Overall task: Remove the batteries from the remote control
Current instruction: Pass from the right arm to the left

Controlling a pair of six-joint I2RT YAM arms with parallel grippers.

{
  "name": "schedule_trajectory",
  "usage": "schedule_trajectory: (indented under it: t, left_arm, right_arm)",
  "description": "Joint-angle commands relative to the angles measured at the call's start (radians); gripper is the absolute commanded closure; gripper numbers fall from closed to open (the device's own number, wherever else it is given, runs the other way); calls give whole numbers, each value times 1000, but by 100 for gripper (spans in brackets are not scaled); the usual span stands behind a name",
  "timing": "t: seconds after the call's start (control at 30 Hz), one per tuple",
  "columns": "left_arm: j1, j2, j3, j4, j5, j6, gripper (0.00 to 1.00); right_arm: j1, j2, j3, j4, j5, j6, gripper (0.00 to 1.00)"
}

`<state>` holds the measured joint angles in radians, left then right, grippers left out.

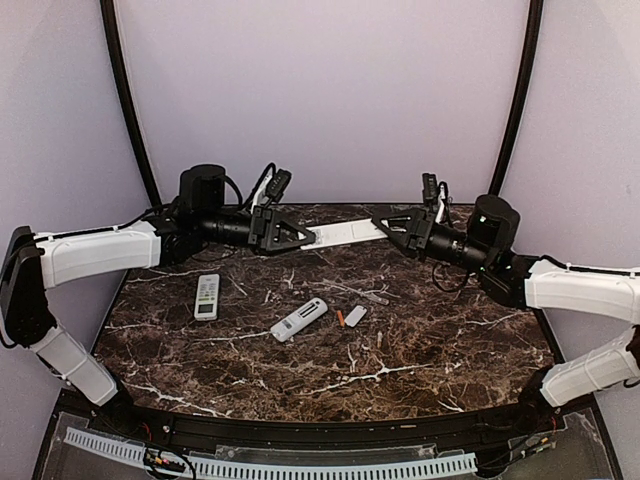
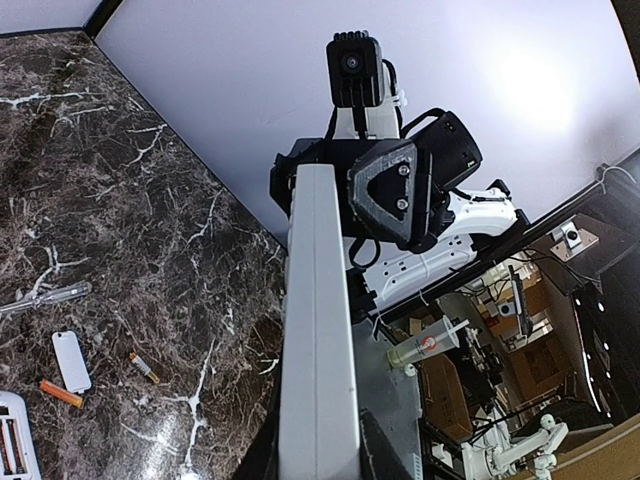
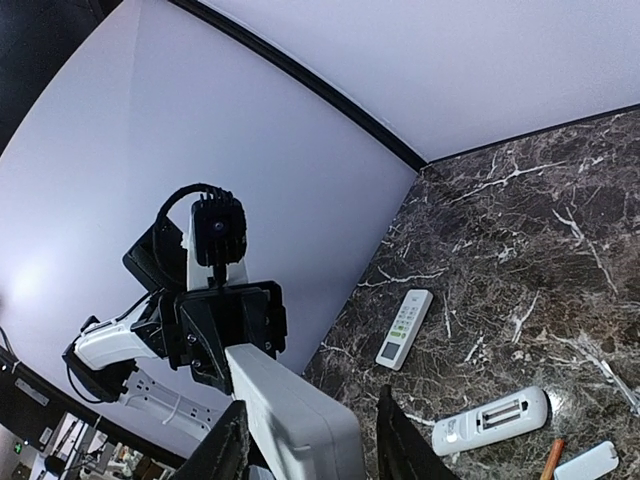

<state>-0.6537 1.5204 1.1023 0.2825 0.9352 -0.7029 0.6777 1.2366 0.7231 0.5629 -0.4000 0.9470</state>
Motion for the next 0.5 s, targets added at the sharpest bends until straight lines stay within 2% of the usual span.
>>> schedule_trajectory:
  t: [0.0, 0.2, 0.47]
  left_arm:
    - [2, -1, -7, -10, -15, 15, 100]
    - [3, 7, -6, -9, -12, 10, 100]
    - [3, 8, -7, -3, -9, 8, 100]
  right_arm:
    - [-6, -9, 5, -27, -17, -29, 55]
    - [-8, -21, 5, -79, -17, -51, 44]
    - [-7, -2, 16, -75, -36, -58, 43]
